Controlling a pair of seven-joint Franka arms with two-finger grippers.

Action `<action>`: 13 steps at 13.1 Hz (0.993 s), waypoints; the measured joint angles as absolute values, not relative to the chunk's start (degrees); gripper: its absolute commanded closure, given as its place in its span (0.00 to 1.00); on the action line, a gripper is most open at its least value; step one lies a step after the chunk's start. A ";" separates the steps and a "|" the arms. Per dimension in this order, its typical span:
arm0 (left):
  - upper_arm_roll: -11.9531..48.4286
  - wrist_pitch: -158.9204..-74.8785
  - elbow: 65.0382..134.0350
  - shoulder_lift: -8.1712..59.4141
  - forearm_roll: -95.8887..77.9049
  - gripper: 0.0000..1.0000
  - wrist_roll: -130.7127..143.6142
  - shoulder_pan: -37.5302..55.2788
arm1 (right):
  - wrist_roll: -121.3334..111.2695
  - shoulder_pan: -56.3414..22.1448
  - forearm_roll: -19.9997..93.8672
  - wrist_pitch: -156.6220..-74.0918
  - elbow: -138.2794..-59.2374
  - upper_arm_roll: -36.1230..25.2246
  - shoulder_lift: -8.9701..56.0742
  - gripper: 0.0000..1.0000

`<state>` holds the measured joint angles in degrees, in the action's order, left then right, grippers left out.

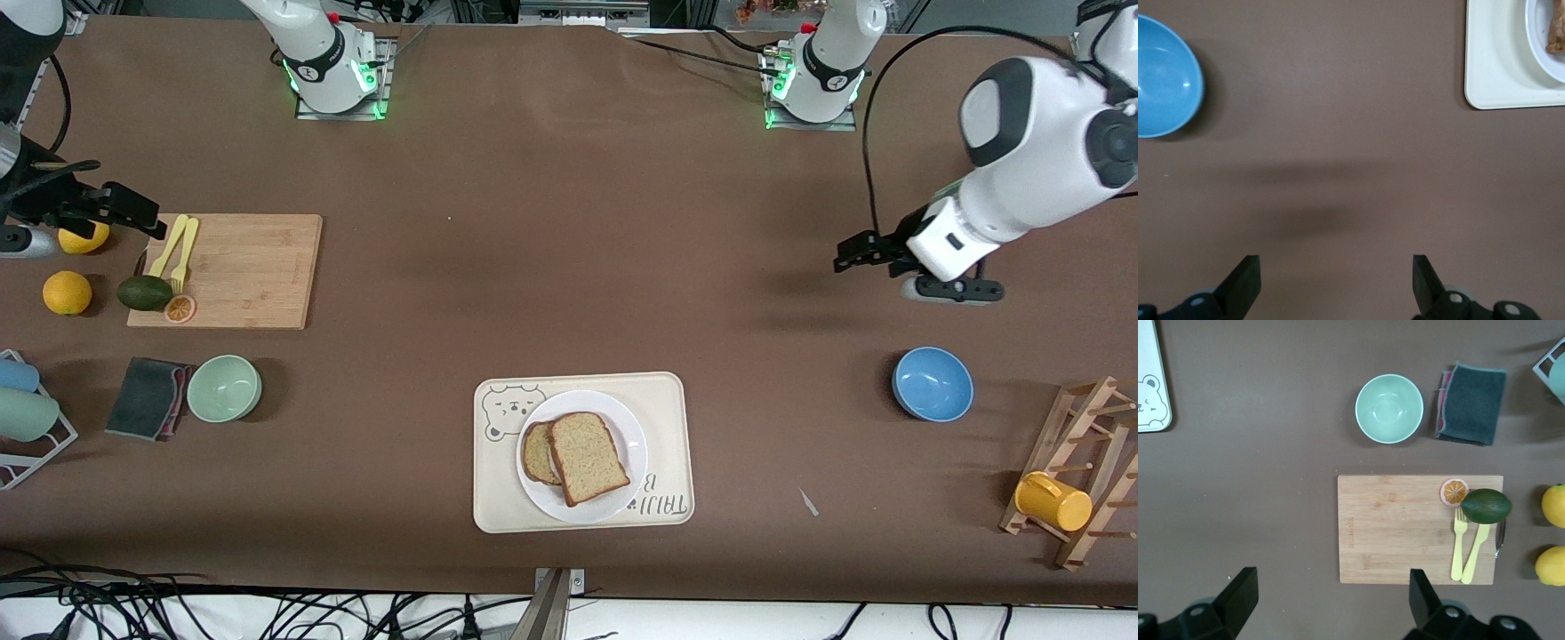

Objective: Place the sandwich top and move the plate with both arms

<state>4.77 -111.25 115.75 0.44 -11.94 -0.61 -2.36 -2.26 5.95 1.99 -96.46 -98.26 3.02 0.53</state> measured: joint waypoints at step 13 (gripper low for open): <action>3.53 -99.14 106.54 -3.34 -2.64 0.00 8.23 -2.96 | -1.80 5.13 1.21 -95.83 -96.77 3.52 1.00 0.00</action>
<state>3.53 -99.14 106.54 -3.34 -2.64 8.23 -2.96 -1.80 5.13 1.21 -95.83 -96.77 3.52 1.00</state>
